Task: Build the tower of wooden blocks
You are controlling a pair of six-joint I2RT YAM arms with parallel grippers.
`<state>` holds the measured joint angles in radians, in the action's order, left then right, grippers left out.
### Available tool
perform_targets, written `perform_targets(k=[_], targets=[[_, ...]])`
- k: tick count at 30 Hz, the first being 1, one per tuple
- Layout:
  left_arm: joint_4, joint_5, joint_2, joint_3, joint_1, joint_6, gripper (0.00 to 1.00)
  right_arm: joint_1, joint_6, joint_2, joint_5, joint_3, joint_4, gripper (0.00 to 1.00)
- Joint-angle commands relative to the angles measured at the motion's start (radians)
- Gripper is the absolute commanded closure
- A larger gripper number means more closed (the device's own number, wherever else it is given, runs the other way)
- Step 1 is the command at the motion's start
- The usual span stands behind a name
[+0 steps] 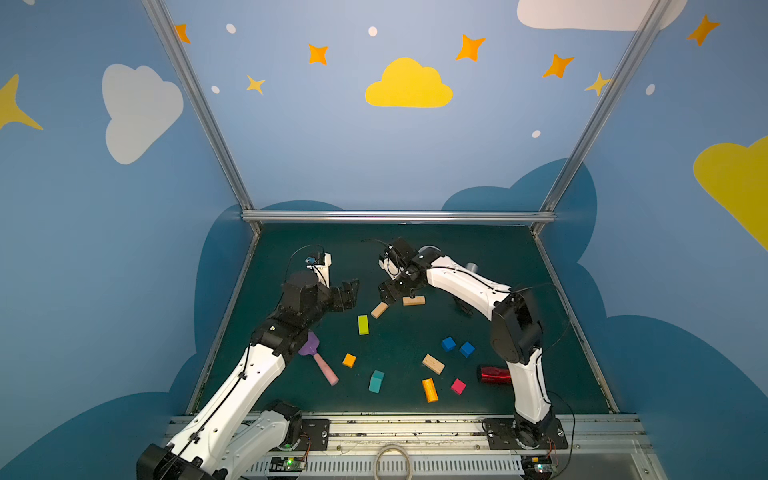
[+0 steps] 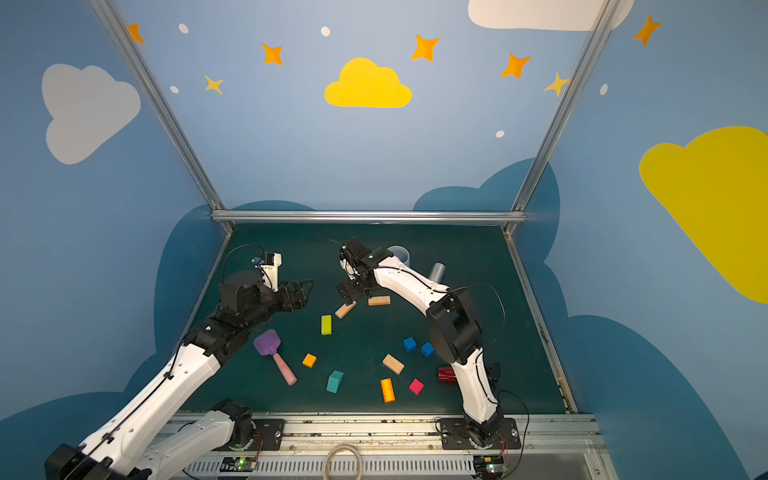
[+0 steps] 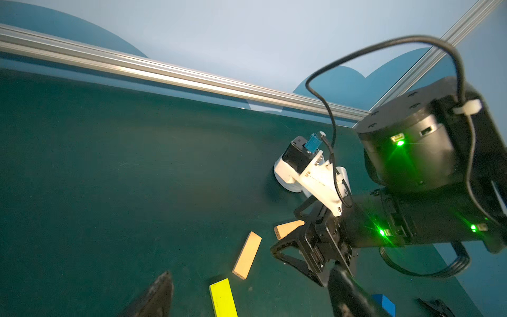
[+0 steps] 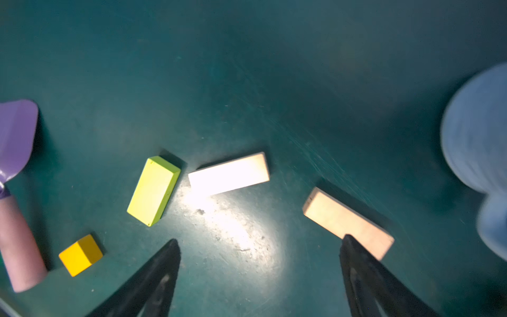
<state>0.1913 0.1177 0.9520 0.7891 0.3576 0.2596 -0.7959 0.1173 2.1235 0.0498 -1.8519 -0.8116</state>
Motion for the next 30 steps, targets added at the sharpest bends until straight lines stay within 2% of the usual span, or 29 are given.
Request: perform_targets(k=[1,6,10,30], targets=[[0.03,-0.016,0.007,0.016,0.005,-0.006,0.12,-0.014,-0.079,0.045,0.049,-0.053,-0.039,0.11],[0.053,-0.04,0.0,0.027,0.011,-0.017,0.12,-0.034,-0.085,0.107,0.059,-0.122,-0.065,0.11],[0.056,-0.056,-0.016,0.023,0.014,-0.019,0.12,-0.049,-0.092,0.156,0.024,-0.166,-0.085,0.11],[0.061,-0.085,-0.033,0.015,0.029,-0.022,0.13,-0.065,-0.091,0.236,-0.038,-0.175,-0.056,0.11]])
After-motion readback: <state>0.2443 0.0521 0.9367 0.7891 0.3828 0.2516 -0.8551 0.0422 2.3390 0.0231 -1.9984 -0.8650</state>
